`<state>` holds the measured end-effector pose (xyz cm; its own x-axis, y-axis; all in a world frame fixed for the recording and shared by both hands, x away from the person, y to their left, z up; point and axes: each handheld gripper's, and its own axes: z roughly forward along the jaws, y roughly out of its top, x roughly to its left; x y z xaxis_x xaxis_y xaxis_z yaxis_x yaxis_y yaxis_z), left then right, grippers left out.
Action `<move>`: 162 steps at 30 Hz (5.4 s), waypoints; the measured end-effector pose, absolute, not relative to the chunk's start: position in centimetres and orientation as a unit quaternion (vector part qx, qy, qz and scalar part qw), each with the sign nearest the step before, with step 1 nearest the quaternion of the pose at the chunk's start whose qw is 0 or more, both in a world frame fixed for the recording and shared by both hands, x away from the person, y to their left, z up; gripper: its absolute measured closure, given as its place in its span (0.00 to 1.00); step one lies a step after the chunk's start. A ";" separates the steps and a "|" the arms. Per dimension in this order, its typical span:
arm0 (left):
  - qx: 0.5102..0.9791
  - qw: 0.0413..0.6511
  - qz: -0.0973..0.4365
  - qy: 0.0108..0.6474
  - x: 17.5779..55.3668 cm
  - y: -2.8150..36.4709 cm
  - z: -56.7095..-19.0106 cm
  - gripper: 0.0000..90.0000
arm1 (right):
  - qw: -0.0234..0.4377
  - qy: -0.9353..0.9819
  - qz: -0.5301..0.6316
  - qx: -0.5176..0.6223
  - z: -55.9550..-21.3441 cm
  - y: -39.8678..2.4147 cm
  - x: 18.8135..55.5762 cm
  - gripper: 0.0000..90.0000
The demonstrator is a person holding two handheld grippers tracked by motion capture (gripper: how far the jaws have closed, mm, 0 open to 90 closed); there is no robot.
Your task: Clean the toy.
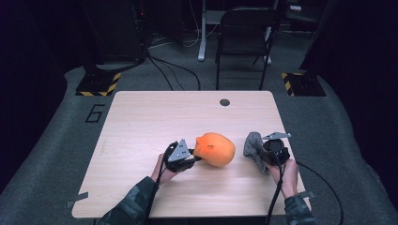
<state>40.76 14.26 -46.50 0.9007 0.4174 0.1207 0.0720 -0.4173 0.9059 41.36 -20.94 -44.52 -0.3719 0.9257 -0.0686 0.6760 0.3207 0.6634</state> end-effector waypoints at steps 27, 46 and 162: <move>0.836 0.446 0.002 0.320 43.0 13.1 -48.5 0.79 | 0.220 0.791 0.271 0.502 -44.8 -20.4 41.7 0.82; 0.843 0.437 0.016 0.313 42.9 12.7 -48.0 0.76 | 0.184 0.825 0.370 0.384 -37.1 -10.6 39.5 0.83; 0.839 0.456 0.027 0.296 42.7 12.1 -48.7 0.72 | 0.193 0.829 0.289 0.438 -42.4 -12.4 42.5 0.82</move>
<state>42.69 12.13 -48.70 0.8228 0.5219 -0.2248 0.4723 -0.4081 0.7813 42.51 -12.36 -42.36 -0.5416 0.8380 -0.0663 0.6151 0.4488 0.6482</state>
